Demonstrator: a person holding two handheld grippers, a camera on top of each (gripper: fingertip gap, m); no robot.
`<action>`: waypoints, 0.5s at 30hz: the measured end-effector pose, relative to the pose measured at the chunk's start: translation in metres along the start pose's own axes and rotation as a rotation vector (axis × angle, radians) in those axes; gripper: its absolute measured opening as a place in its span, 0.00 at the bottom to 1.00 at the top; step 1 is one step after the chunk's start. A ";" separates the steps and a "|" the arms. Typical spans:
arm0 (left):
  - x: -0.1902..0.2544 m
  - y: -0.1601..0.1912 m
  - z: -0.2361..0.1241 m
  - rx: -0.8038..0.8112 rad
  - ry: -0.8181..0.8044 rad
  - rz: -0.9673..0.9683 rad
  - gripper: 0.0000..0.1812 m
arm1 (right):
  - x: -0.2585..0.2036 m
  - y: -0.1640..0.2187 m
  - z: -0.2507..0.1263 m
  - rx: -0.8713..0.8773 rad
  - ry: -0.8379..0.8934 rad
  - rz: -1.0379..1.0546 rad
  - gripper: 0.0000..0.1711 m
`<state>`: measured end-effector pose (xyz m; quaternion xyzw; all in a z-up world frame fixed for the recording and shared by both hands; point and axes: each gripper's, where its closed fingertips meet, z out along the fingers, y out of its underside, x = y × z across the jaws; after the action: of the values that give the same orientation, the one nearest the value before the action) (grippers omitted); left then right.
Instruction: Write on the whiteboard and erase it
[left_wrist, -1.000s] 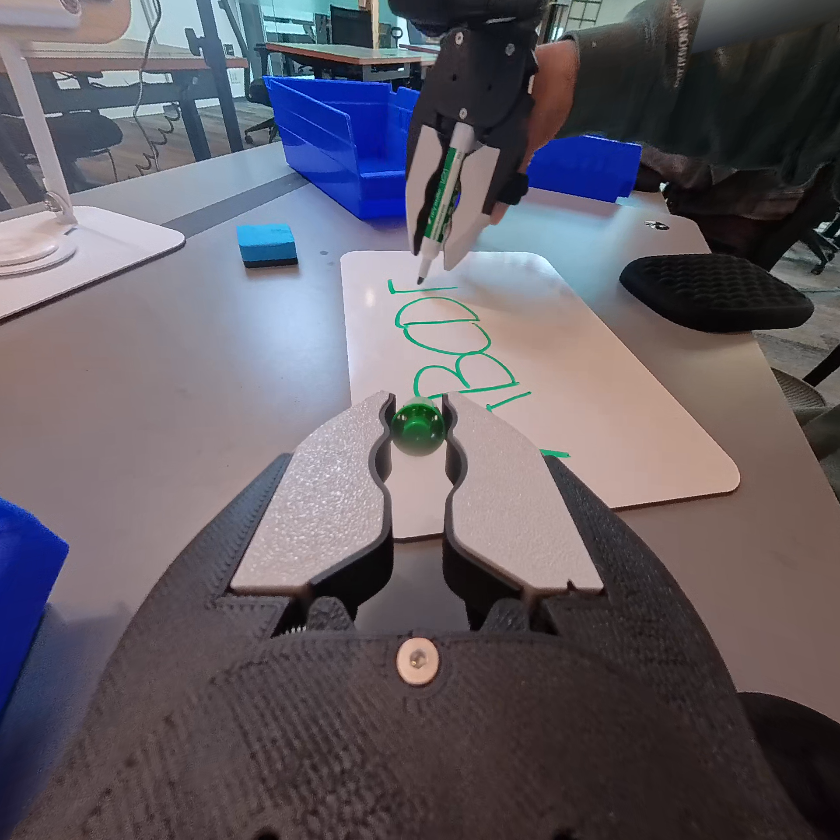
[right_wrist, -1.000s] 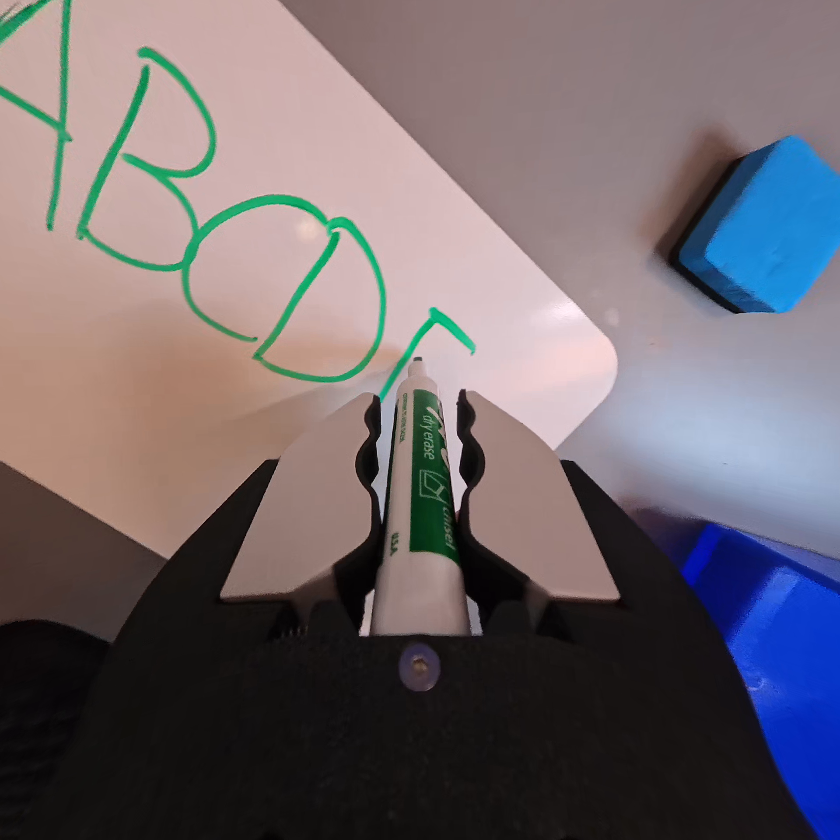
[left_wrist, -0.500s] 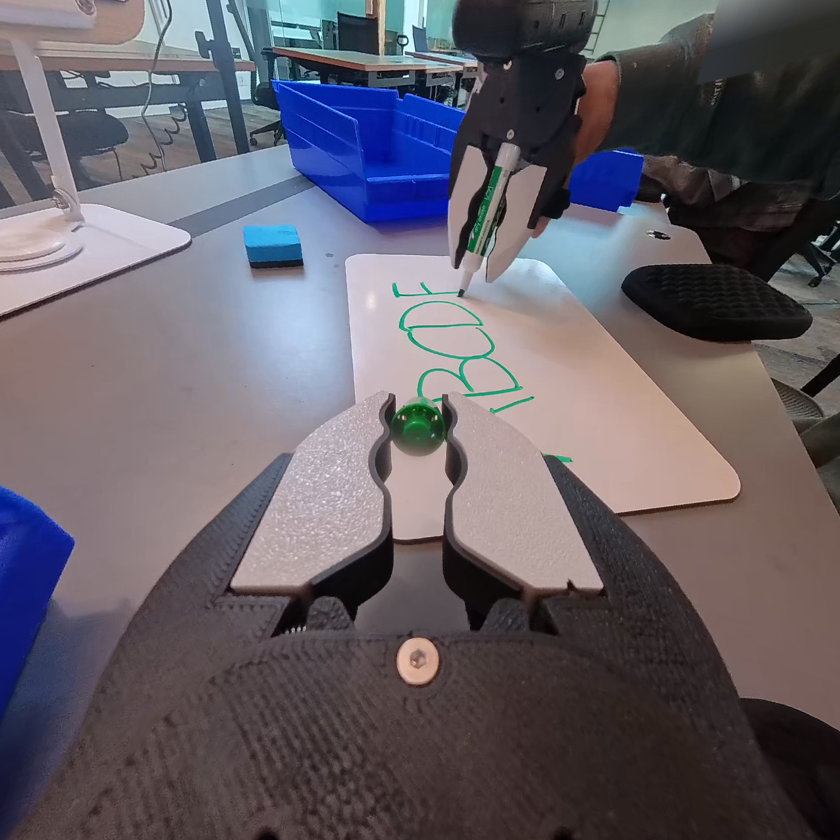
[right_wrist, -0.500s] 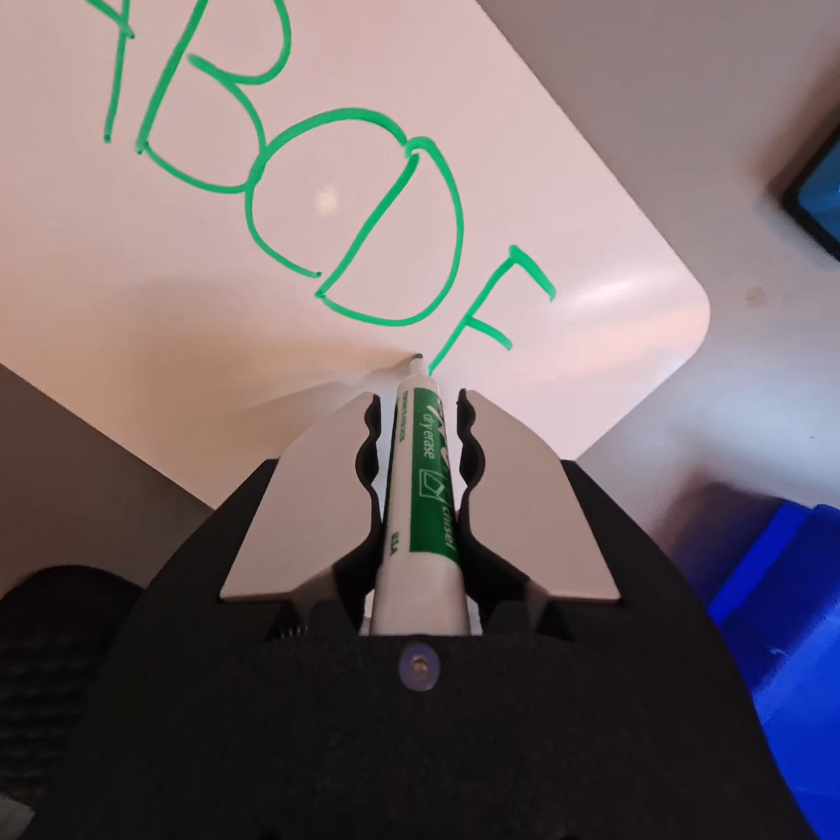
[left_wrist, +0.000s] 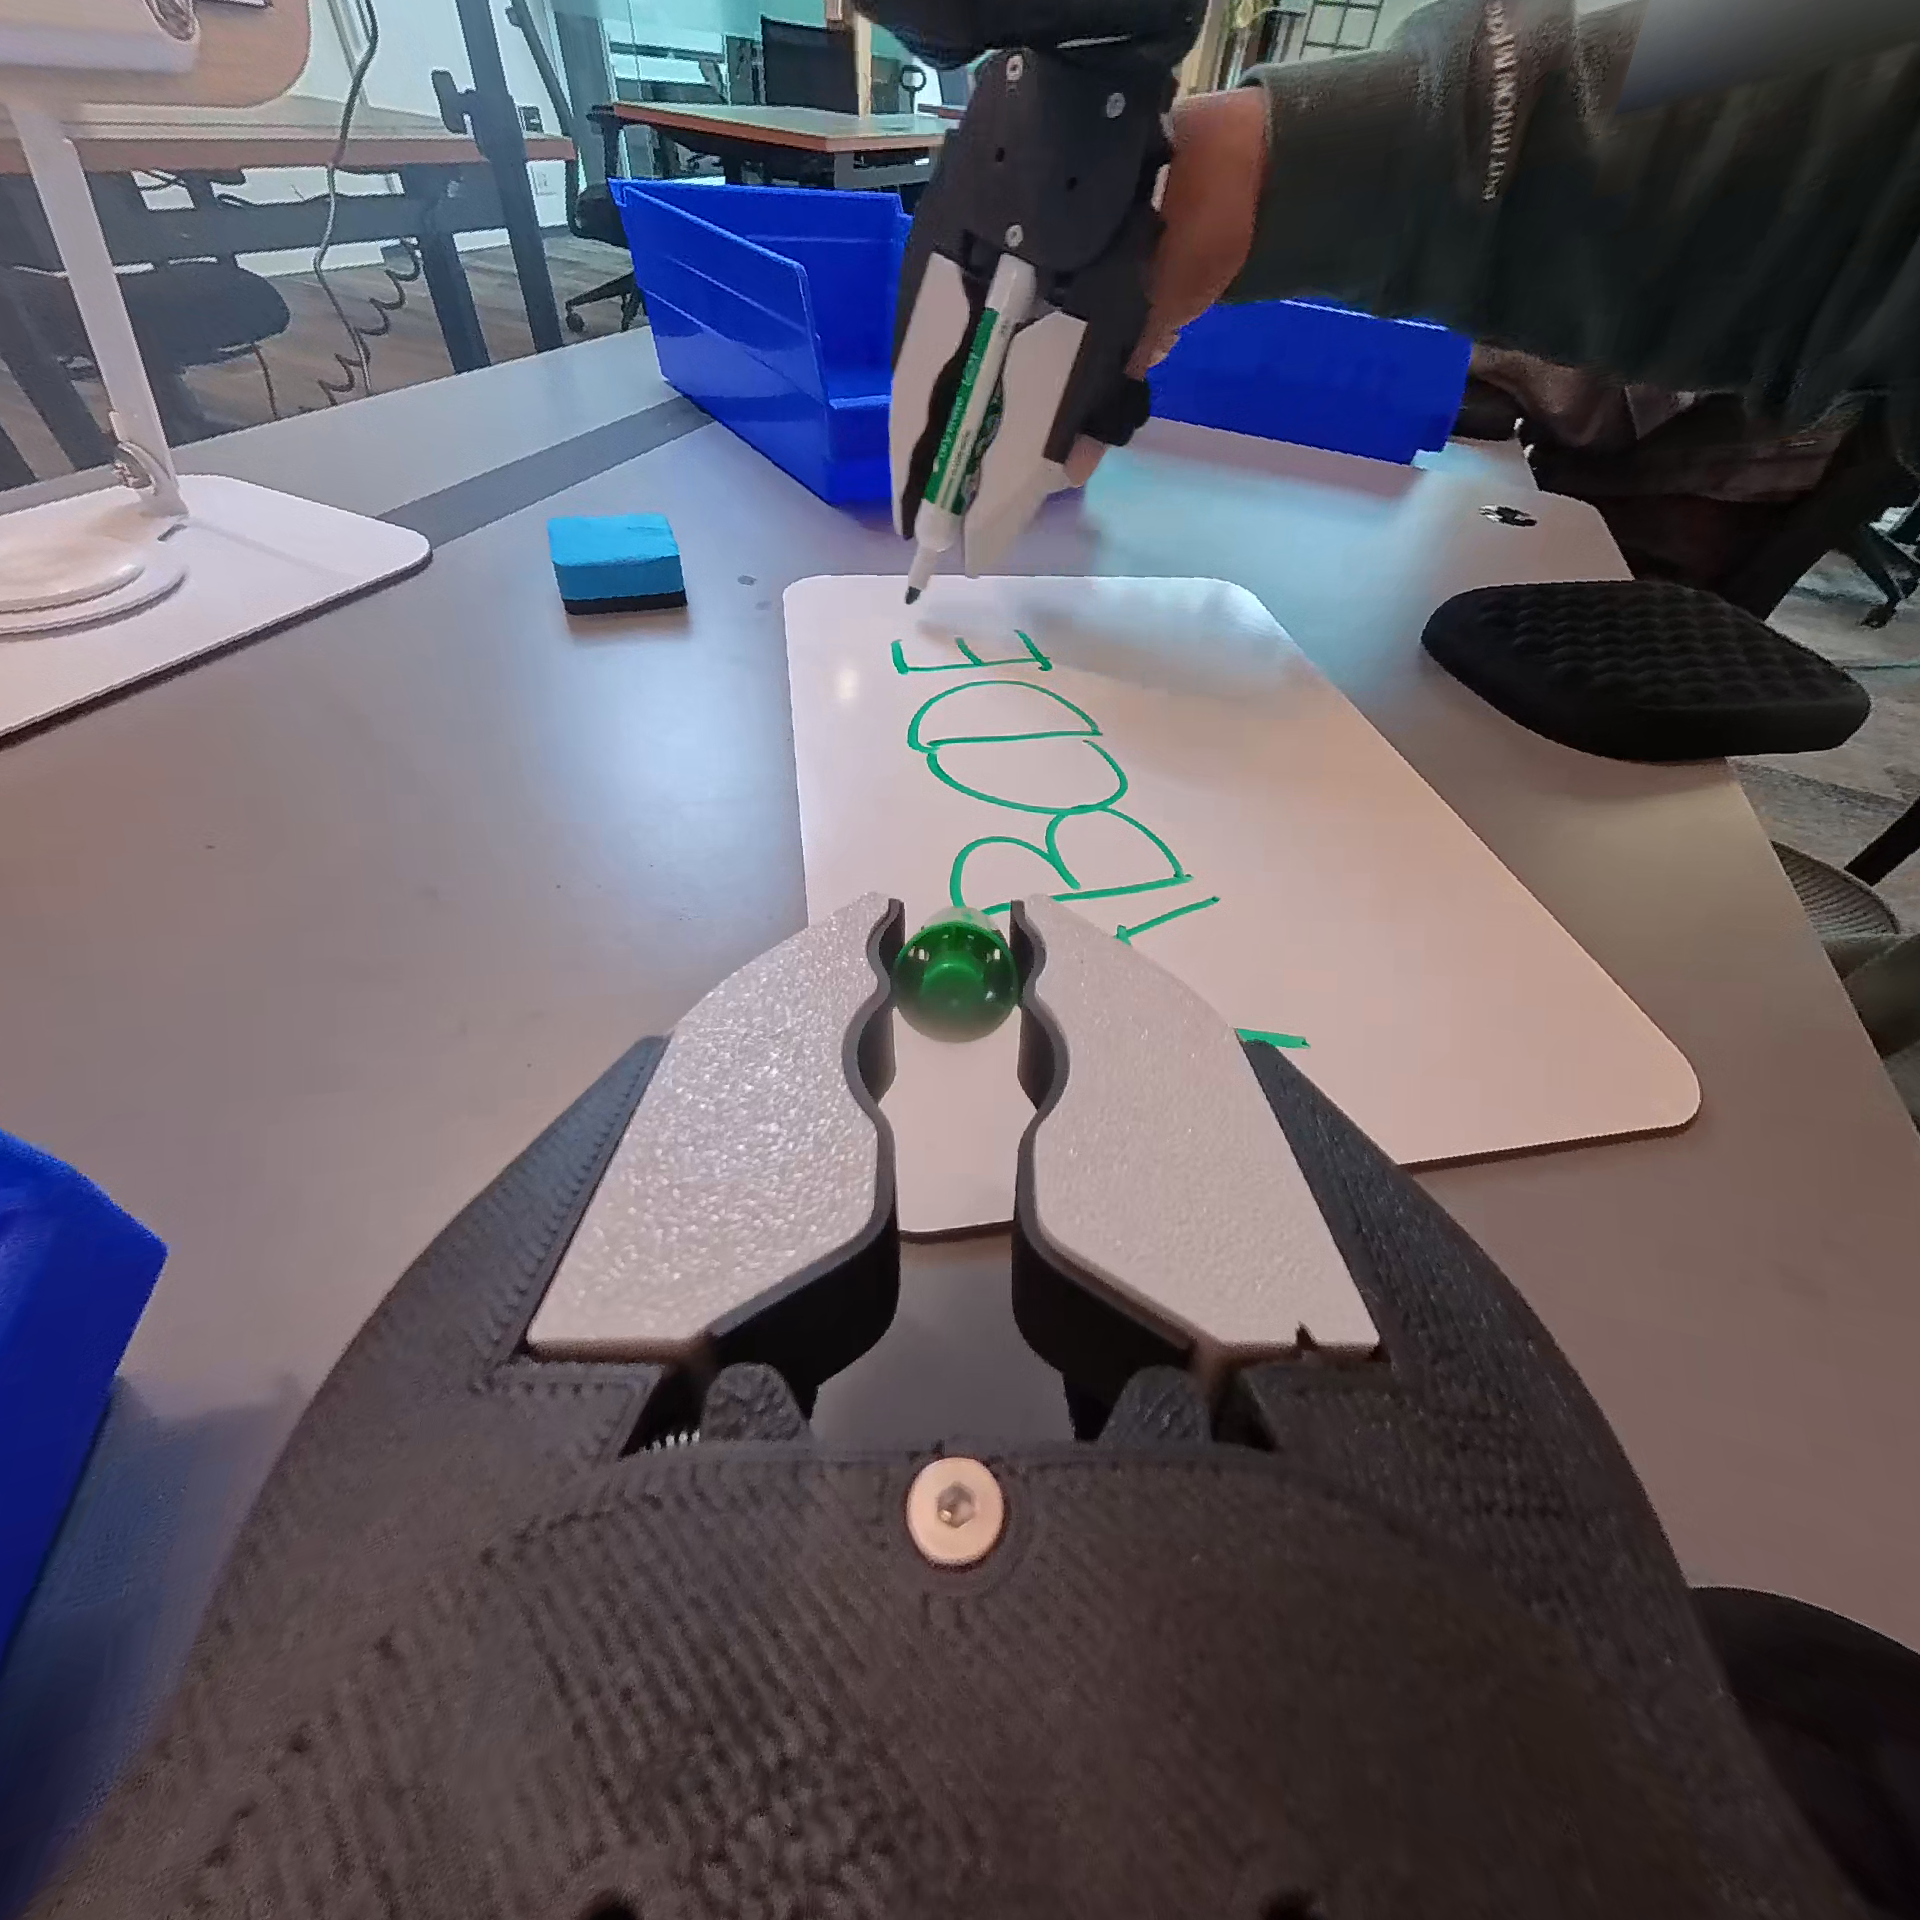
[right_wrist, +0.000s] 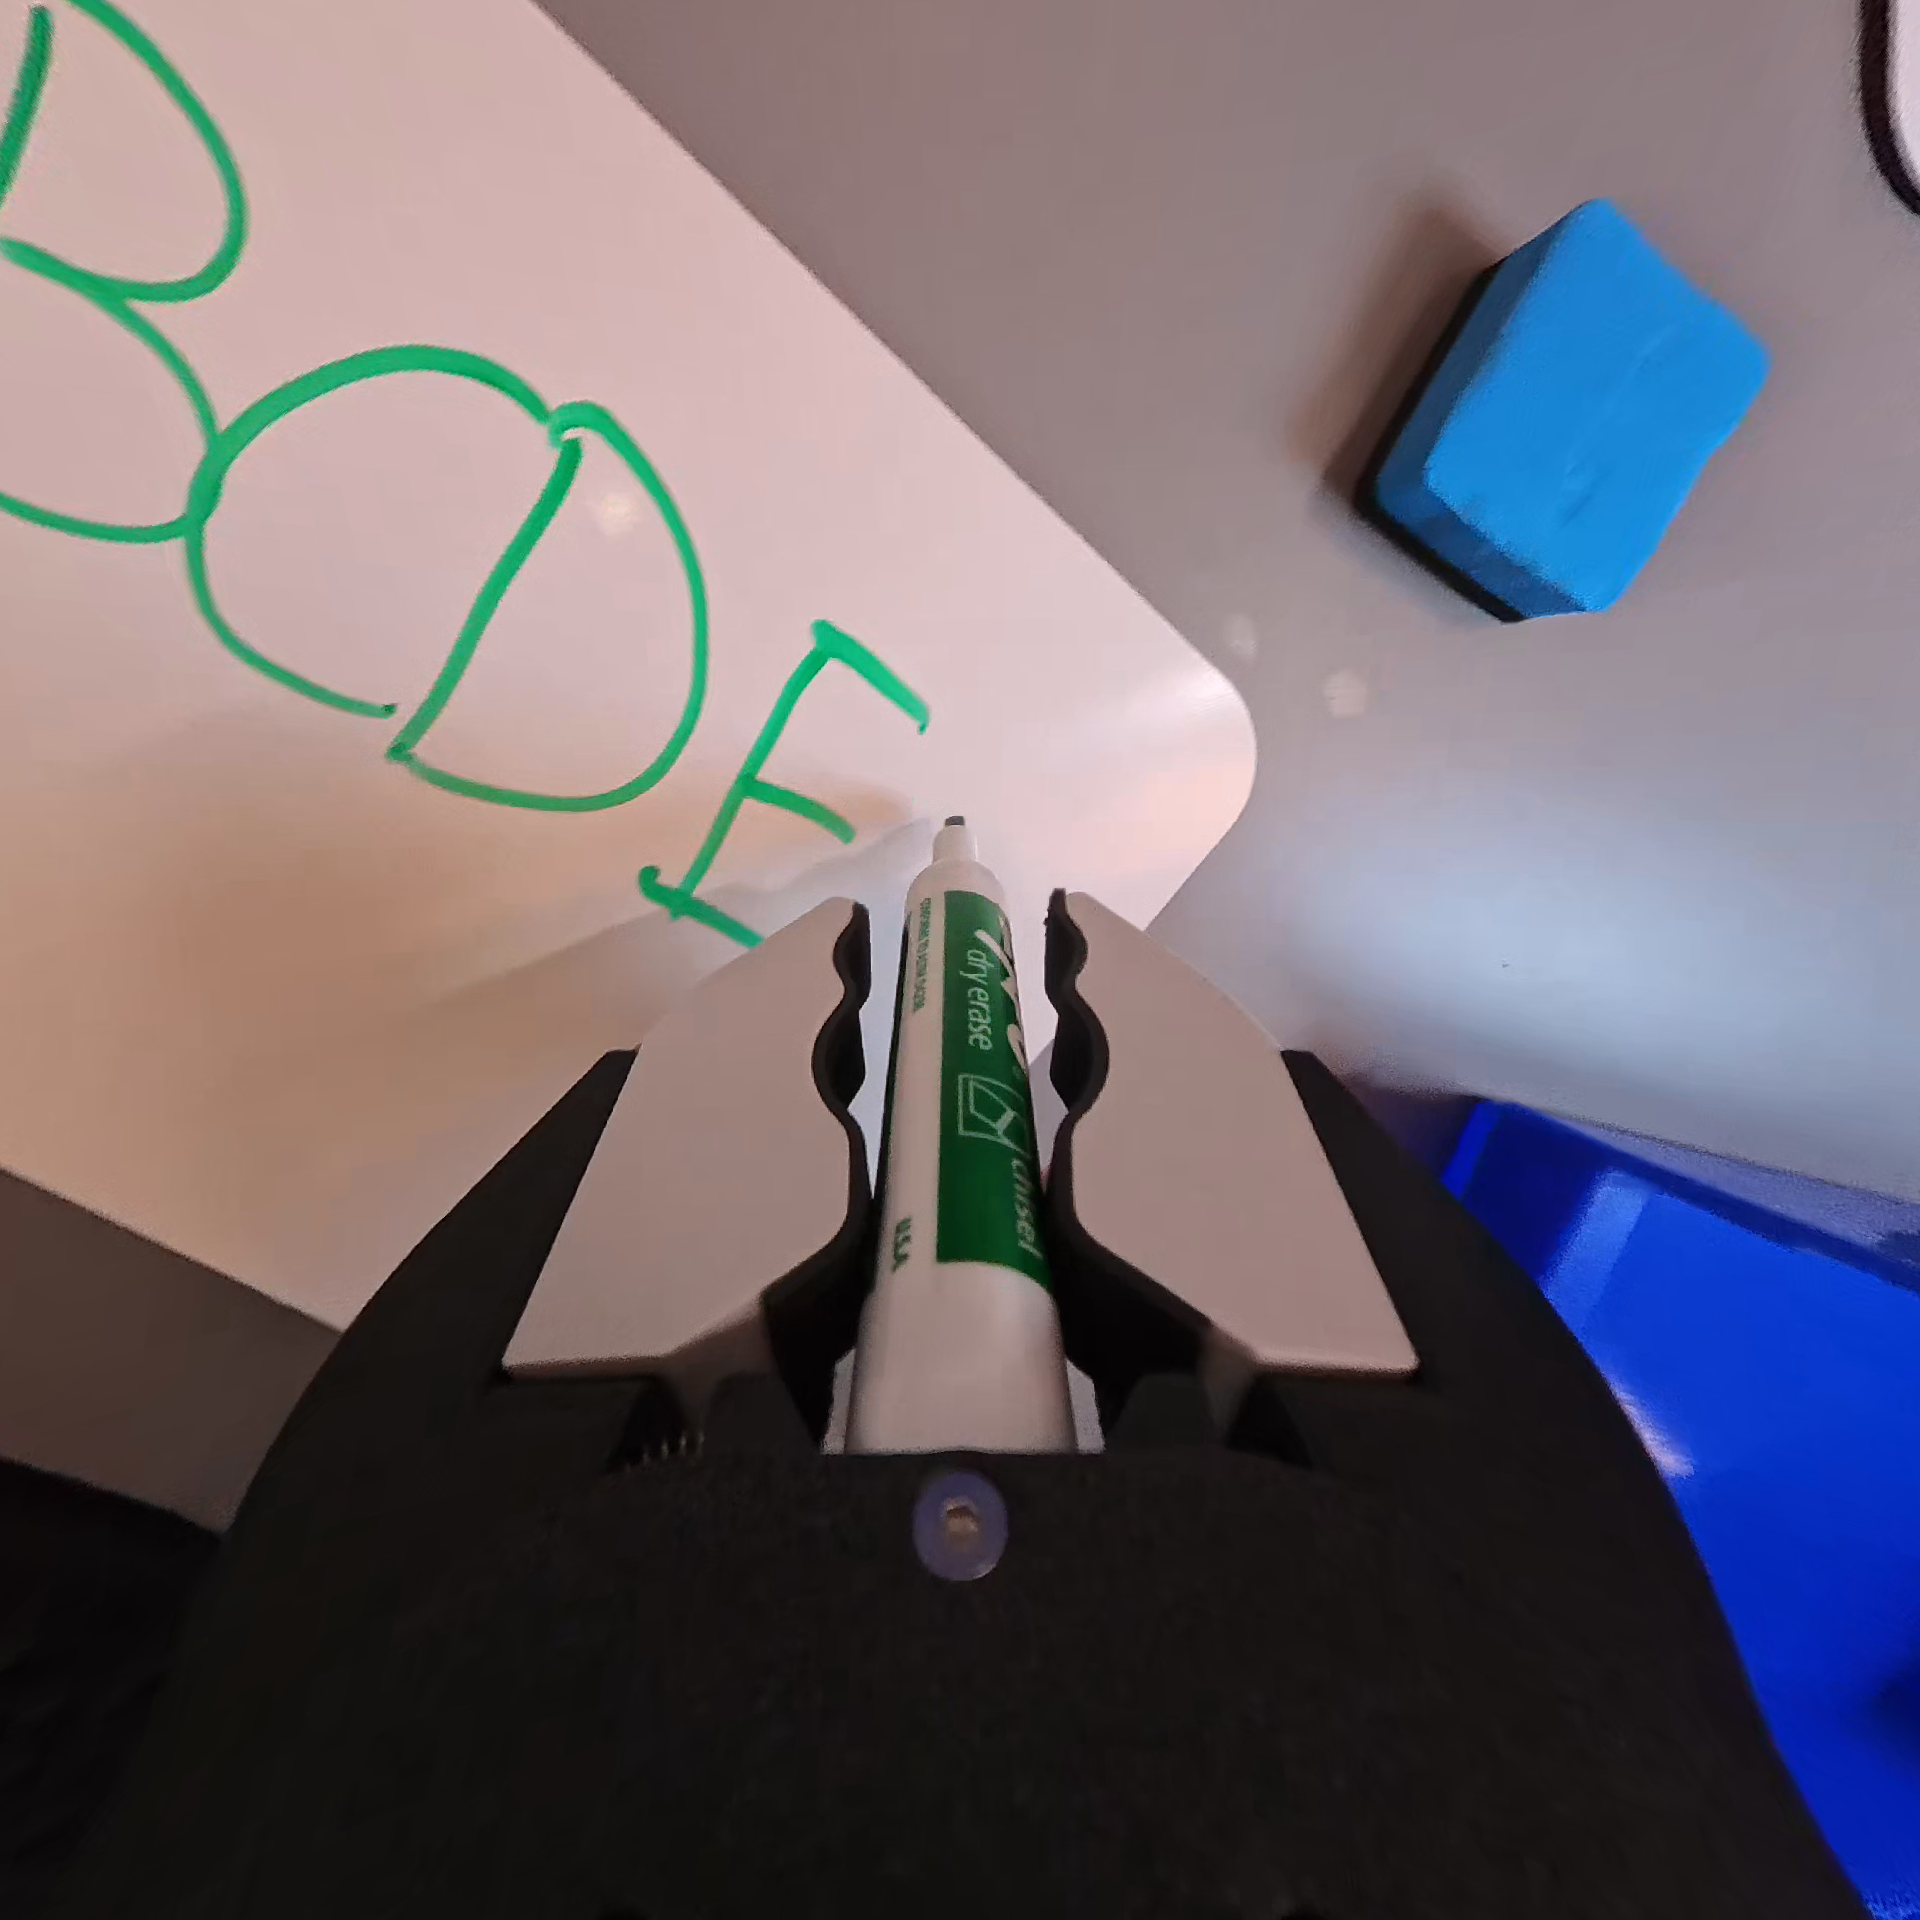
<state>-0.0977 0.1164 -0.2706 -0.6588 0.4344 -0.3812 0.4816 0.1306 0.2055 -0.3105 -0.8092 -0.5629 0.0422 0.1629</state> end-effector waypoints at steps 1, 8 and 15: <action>0.000 0.000 0.000 -0.001 0.001 0.003 0.11 | 0.004 -0.002 0.003 0.005 0.003 0.004 0.19; 0.001 0.000 0.000 -0.001 0.008 -0.003 0.11 | -0.002 0.013 0.005 -0.029 -0.035 0.022 0.19; 0.002 0.001 0.001 -0.009 0.016 0.001 0.11 | -0.027 0.043 -0.009 -0.069 -0.064 0.037 0.19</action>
<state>-0.0962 0.1146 -0.2715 -0.6575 0.4404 -0.3844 0.4754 0.1618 0.1647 -0.3187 -0.8228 -0.5539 0.0515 0.1159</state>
